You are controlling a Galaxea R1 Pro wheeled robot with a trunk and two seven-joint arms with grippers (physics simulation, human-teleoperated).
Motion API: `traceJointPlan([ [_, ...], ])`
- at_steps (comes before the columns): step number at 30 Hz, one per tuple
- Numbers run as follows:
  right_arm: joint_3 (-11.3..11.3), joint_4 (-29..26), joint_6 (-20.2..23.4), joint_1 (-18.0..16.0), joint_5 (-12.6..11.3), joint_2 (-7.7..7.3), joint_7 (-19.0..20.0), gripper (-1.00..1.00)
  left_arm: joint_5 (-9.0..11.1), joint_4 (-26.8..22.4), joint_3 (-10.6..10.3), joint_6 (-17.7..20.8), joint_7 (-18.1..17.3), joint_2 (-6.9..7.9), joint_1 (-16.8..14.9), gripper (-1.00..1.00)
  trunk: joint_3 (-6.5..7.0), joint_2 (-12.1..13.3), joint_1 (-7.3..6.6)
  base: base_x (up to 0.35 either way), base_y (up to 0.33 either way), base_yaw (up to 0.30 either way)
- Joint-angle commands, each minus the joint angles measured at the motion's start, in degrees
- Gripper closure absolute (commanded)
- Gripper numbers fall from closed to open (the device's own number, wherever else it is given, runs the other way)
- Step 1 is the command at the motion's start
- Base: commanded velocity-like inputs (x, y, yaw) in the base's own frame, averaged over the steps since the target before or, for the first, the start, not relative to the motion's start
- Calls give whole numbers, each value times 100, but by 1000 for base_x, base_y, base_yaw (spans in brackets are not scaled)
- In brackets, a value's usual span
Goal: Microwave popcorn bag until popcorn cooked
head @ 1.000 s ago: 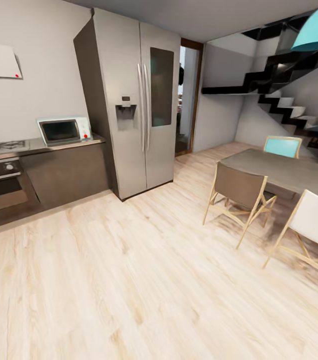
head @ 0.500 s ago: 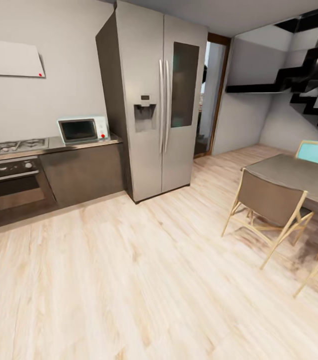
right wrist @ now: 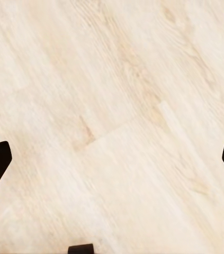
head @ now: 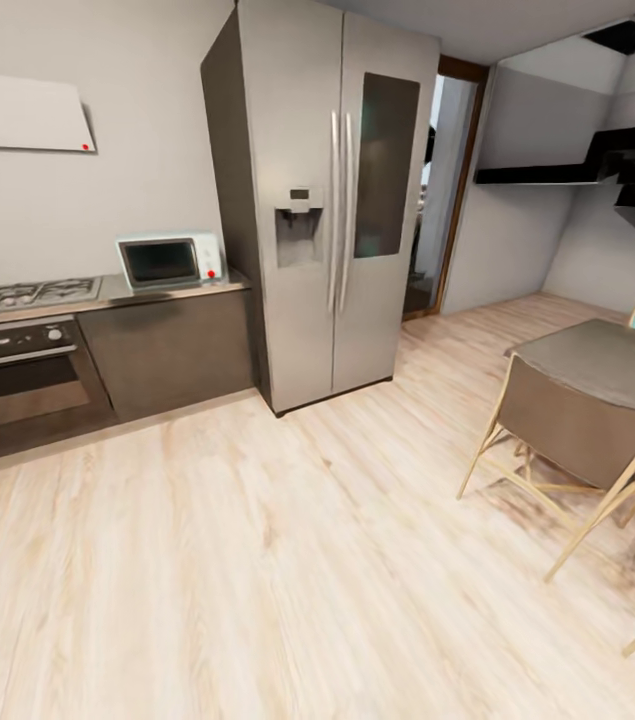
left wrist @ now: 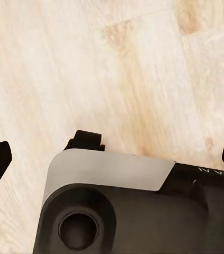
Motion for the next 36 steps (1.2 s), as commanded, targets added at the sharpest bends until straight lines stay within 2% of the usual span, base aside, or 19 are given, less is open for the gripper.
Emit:
traceJointPlan([
  [1,12,5,-15,-4,6,-1,-19,-100,7,3,23,-17,-3,-3,-3,-100,-5,-2,3,343,-151,0],
  [6,12,5,-15,-3,5,7,-19,-100,7,8,24,-17,-3,-2,-3,-100,-5,-2,3,343,-152,84],
  [16,12,5,-15,-4,1,12,-20,-100,7,9,24,-17,-3,-2,-3,-100,-5,-2,3,343,-152,260],
  [21,4,-23,-12,-11,11,50,-10,-100,7,17,30,-17,-3,-2,-6,-100,-7,-2,3,343,-156,270],
  [23,77,-145,-14,-76,20,141,50,-100,9,33,50,-19,-6,28,10,-100,-13,-2,3,340,-172,268],
  [25,472,-528,16,-395,28,340,42,-100,14,47,62,-124,-5,35,44,-100,-20,-2,3,339,-174,266],
  [26,635,-659,45,-555,27,378,28,-100,15,55,64,-197,-4,21,49,-100,-24,-2,3,338,-175,266],
  [27,902,-887,211,-981,17,426,16,-100,16,65,61,-287,-4,3,54,-100,-28,-2,3,338,-175,265],
  [28,977,-963,395,-1210,10,455,14,-100,16,71,60,-312,-4,-2,55,-100,-32,-2,3,338,-175,264],
  [29,1047,-1039,754,-1547,4,520,6,-100,16,76,58,-335,-3,-7,57,-100,-36,-2,3,338,-175,264],
  [32,1103,-1400,1326,-2266,-14,700,5,-100,16,80,58,-364,-3,-11,58,-100,-49,-2,3,338,-175,263],
  [33,1106,-1522,1369,-2352,-24,740,6,-100,16,81,58,-370,-3,-11,60,-100,-53,-2,3,338,-175,263],
  [34,1109,-1841,1526,-2493,-42,805,5,-100,16,81,57,-380,-3,-11,62,-100,-58,-2,3,338,-175,256],
  [36,1090,-2484,1847,-2556,-50,834,-28,-100,16,83,52,-384,-3,-11,63,-100,-69,-2,3,338,-175,236],
])
